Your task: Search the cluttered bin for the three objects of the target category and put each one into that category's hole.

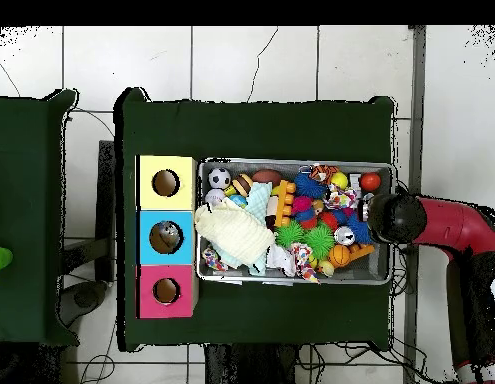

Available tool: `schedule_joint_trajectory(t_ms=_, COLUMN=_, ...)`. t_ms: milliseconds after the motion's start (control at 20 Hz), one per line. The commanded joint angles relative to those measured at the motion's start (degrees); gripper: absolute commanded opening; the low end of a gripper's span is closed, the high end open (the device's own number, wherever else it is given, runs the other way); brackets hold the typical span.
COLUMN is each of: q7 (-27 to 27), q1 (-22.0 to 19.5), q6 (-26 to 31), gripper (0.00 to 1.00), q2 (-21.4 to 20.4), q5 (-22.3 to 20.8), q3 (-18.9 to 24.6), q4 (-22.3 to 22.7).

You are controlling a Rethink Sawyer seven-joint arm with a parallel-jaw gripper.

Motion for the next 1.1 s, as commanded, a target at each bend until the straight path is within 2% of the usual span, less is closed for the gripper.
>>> schedule_joint_trajectory(t_ms=50, q7=-3.69, q1=0.20, q6=-3.59, gripper=1.00, q2=5.34, q5=-5.13, q3=-1.66, q4=0.67)
schedule_joint_trajectory(t_ms=200, q7=-3.18, q1=0.00, q6=-4.62, gripper=1.00, q2=5.28, q5=-5.03, q3=-1.64, q4=1.18)
schedule_joint_trajectory(t_ms=250, q7=-2.81, q1=-0.02, q6=-4.90, gripper=0.00, q2=5.26, q5=-4.93, q3=-1.69, q4=1.30)
schedule_joint_trajectory(t_ms=700, q7=-2.34, q1=-0.03, q6=-4.73, gripper=0.00, q2=4.25, q5=-3.56, q3=-1.06, q4=2.36)
schedule_joint_trajectory(t_ms=850, q7=-2.61, q1=0.00, q6=-3.38, gripper=0.00, q2=1.88, q5=-2.36, q3=-0.71, q4=4.38)
schedule_joint_trajectory(t_ms=1100, q7=-4.08, q1=-0.74, q6=0.30, gripper=0.00, q2=-6.29, q5=1.72, q3=1.06, q4=10.77)
